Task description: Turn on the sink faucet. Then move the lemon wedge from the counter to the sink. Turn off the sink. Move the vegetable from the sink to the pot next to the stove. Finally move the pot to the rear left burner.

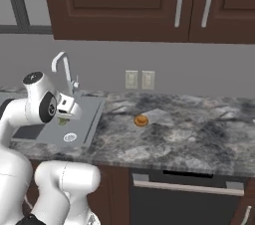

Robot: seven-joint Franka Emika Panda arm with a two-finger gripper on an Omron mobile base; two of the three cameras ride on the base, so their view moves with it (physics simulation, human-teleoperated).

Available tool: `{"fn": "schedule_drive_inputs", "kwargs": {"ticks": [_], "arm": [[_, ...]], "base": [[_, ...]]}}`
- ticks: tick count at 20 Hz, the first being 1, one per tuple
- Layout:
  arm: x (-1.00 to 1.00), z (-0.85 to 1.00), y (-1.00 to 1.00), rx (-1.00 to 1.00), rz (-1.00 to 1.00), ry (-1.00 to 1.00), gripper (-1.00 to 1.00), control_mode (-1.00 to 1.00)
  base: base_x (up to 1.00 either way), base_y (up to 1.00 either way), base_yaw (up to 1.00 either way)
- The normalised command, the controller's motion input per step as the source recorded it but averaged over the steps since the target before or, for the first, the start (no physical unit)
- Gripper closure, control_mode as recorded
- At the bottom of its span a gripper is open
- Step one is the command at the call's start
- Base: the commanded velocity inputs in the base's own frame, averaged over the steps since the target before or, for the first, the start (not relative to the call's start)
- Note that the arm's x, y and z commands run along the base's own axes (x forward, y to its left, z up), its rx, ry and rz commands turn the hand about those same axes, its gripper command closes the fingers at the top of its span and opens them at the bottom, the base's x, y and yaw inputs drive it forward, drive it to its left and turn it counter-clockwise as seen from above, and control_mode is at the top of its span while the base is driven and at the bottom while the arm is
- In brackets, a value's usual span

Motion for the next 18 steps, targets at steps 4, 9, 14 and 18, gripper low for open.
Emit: {"fn": "schedule_drive_inputs", "kwargs": {"ticks": [4,9,14,18], "arm": [[0.00,0.00,0.00,0.00,0.00,0.00,1.00,1.00],[0.00,0.00,0.00,0.00,0.00,0.00,1.00,1.00],[0.00,0.00,0.00,0.00,0.00,0.00,1.00,1.00],[0.00,0.00,0.00,0.00,0.00,0.00,1.00,1.00]], "base": [[-0.59,0.00,-0.18],[-0.40,-0.02,-0.36],[-0.23,-0.04,-0.49],[-0.12,-0.03,-0.53]]}}
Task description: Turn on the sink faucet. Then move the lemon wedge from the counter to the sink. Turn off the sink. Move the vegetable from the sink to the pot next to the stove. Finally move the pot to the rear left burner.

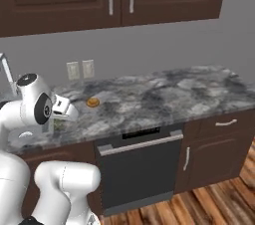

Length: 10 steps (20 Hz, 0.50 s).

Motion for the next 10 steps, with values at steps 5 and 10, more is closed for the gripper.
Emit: {"fn": "schedule_drive_inputs", "kwargs": {"ticks": [5,10], "arm": [[0.00,0.00,0.00,0.00,0.00,0.00,1.00,1.00],[0.00,0.00,0.00,0.00,0.00,0.00,1.00,1.00]], "base": [[-0.08,0.00,-0.54],[-0.02,-0.04,-0.57]]}}
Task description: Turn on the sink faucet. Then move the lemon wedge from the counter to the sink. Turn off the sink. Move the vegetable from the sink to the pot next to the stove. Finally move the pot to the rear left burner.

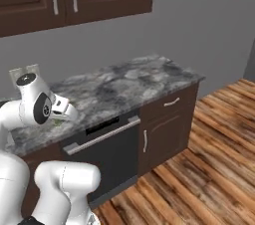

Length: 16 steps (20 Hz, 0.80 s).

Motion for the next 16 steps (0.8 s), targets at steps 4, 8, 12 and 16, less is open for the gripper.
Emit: {"fn": "schedule_drive_inputs", "kwargs": {"ticks": [4,8,12,16], "arm": [[0.00,0.00,0.00,0.00,0.00,0.00,1.00,1.00],[0.00,0.00,0.00,0.00,0.00,0.00,1.00,1.00],[0.00,0.00,0.00,0.00,0.00,0.00,1.00,1.00],[0.00,0.00,0.00,0.00,0.00,0.00,1.00,1.00]], "base": [[0.00,-0.20,-0.57],[0.04,-0.19,-0.57],[0.08,-0.16,-0.57],[0.11,-0.22,-0.58]]}}
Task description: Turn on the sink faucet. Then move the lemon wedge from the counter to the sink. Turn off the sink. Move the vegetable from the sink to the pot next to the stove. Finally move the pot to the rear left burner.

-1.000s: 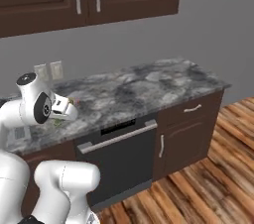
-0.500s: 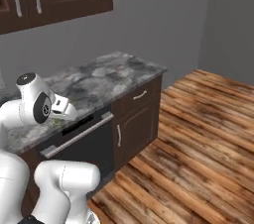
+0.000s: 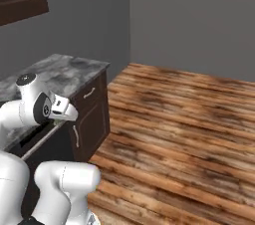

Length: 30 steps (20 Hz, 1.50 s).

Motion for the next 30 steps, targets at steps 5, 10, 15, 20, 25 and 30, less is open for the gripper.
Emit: {"fn": "schedule_drive_inputs", "kwargs": {"ticks": [5,10,15,20,25,30], "arm": [[0.00,0.00,0.00,0.00,0.00,0.00,1.00,1.00],[0.00,0.00,0.00,0.00,0.00,0.00,1.00,1.00],[0.00,0.00,0.00,0.00,0.00,0.00,1.00,1.00],[0.00,0.00,0.00,0.00,0.00,0.00,1.00,1.00],[0.00,0.00,0.00,0.00,0.00,0.00,1.00,1.00],[0.00,0.00,0.00,0.00,0.00,0.00,1.00,1.00]], "base": [[0.17,-0.22,-0.59],[0.18,-0.23,-0.57],[0.14,-0.22,-0.57],[0.11,-0.24,-0.56],[0.11,-0.32,-0.56],[0.11,-0.30,-0.55]]}}
